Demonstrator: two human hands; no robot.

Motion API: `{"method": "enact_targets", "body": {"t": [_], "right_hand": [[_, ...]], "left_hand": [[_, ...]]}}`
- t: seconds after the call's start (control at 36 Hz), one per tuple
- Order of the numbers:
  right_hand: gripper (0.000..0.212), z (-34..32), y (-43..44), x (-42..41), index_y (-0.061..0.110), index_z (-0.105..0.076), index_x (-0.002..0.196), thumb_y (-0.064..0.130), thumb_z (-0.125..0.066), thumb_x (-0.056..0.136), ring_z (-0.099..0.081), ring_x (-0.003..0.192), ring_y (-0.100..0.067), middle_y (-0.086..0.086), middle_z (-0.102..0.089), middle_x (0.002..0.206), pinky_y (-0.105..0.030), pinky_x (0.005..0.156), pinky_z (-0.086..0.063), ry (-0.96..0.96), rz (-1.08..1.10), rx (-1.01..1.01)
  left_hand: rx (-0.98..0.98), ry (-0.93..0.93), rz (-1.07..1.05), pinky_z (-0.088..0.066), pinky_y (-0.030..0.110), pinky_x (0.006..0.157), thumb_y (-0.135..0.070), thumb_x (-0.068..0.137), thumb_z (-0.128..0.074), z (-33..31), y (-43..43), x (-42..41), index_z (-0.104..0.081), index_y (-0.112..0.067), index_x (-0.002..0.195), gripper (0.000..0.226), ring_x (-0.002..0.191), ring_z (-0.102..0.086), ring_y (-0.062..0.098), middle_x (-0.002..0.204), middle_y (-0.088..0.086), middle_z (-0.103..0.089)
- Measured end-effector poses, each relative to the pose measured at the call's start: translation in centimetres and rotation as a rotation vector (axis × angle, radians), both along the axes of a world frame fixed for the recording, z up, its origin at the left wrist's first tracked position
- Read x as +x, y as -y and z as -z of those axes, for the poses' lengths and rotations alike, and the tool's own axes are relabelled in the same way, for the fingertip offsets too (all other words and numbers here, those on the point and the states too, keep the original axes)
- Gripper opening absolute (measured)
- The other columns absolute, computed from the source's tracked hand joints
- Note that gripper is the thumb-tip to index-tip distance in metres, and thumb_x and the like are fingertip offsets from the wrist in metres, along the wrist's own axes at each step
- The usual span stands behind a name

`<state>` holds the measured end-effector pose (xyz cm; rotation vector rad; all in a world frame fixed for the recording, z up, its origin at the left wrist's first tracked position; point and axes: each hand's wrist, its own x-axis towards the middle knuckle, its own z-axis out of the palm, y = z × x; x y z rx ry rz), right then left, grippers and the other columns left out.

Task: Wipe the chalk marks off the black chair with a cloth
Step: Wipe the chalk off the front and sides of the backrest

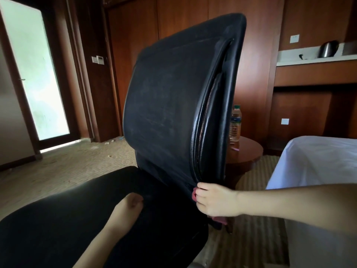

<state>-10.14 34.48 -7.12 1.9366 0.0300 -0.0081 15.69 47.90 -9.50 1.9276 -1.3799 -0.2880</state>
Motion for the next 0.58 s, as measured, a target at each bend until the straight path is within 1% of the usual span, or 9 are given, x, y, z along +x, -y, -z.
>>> {"method": "enact_targets", "body": {"t": [0.11,0.17,0.22,0.33,0.39,0.44,0.5,0.56,0.58], "right_hand": [[0.024,-3.0,-1.0,0.4,0.017,-0.064,0.08,0.006,-0.045,0.091,-0.051,0.073,-0.022,0.0,-0.062,0.076,-0.035,0.083,-0.042,0.222,-0.232,0.113],[0.023,-5.4,-1.6,1.0,0.016,-0.062,0.08,0.007,-0.046,0.093,-0.049,0.073,-0.022,-0.001,-0.058,0.076,-0.035,0.08,-0.04,0.33,-0.303,0.148],[0.023,-7.6,-1.8,1.7,0.016,-0.062,0.077,0.008,-0.048,0.093,-0.046,0.072,-0.022,-0.001,-0.056,0.074,-0.033,0.074,-0.039,0.392,-0.342,0.148],[0.018,-5.5,-0.8,1.5,0.022,-0.062,0.064,0.016,-0.062,0.082,-0.041,0.073,-0.02,0.003,-0.053,0.065,-0.031,0.066,-0.033,0.221,-0.31,0.115],[0.018,-1.4,0.1,-0.3,0.026,-0.064,0.058,0.026,-0.069,0.075,-0.048,0.075,-0.015,0.009,-0.055,0.062,-0.027,0.073,-0.038,0.068,-0.173,0.108],[0.02,1.8,0.8,-2.5,0.03,-0.065,0.061,0.027,-0.061,0.08,-0.053,0.078,-0.007,0.015,-0.056,0.067,-0.026,0.086,-0.042,0.052,-0.093,0.101],[0.027,1.6,0.5,-3.4,0.031,-0.063,0.067,0.017,-0.05,0.087,-0.049,0.073,-0.007,0.015,-0.053,0.07,-0.027,0.092,-0.04,0.155,-0.15,0.121],[0.028,-1.7,-0.4,-3.1,0.03,-0.061,0.075,0.013,-0.047,0.092,-0.046,0.07,-0.011,0.011,-0.056,0.075,-0.029,0.089,-0.042,0.333,-0.285,0.152],[0.026,-4.1,-0.9,-2.9,0.027,-0.062,0.078,0.014,-0.048,0.094,-0.048,0.07,-0.013,0.008,-0.059,0.078,-0.03,0.085,-0.043,0.428,-0.339,0.182]], "left_hand": [[-0.081,0.034,0.045,-0.041,0.019,0.084,-0.006,0.09,-0.054,-3.2,1.2,-2.6,-0.06,-0.016,0.104,0.018,0.101,-0.059,0.016,0.098,-0.005,-0.062],[-0.131,0.048,0.075,-0.036,0.009,0.073,-0.005,0.09,-0.053,-5.0,1.9,-4.1,-0.06,-0.016,0.103,0.019,0.098,-0.058,0.013,0.095,-0.008,-0.06],[-0.187,0.036,0.088,-0.033,0.012,0.068,-0.005,0.091,-0.052,-6.5,2.5,-5.5,-0.06,-0.012,0.103,0.017,0.093,-0.056,0.012,0.093,-0.006,-0.059],[-0.28,-0.03,0.103,-0.041,0.02,0.076,-0.006,0.092,-0.05,-8.0,3.4,-7.1,-0.06,-0.009,0.105,0.017,0.093,-0.061,0.013,0.098,-0.002,-0.065],[-0.34,-0.055,0.121,-0.043,0.01,0.075,-0.006,0.092,-0.051,-8.5,3.5,-7.5,-0.06,-0.012,0.106,0.018,0.092,-0.062,0.005,0.098,-0.004,-0.066],[-0.4,-0.06,0.138,-0.041,0.004,0.074,-0.008,0.094,-0.052,-9.0,3.6,-8.0,-0.06,-0.015,0.104,0.015,0.092,-0.06,0.0,0.099,-0.005,-0.065],[-0.482,-0.032,0.15,-0.044,0.011,0.085,-0.015,0.094,-0.054,-9.7,4.1,-8.7,-0.058,-0.021,0.104,0.012,0.097,-0.059,0.0,0.104,-0.006,-0.062],[-0.558,0.02,0.133,-0.043,0.027,0.097,-0.022,0.093,-0.057,-10.6,4.8,-9.7,-0.054,-0.025,0.107,0.015,0.105,-0.056,0.006,0.107,-0.009,-0.057],[-0.603,0.045,0.111,-0.04,0.028,0.099,-0.024,0.092,-0.059,-11.3,5.0,-10.3,-0.054,-0.023,0.112,0.021,0.109,-0.053,0.01,0.109,-0.009,-0.054]]}}
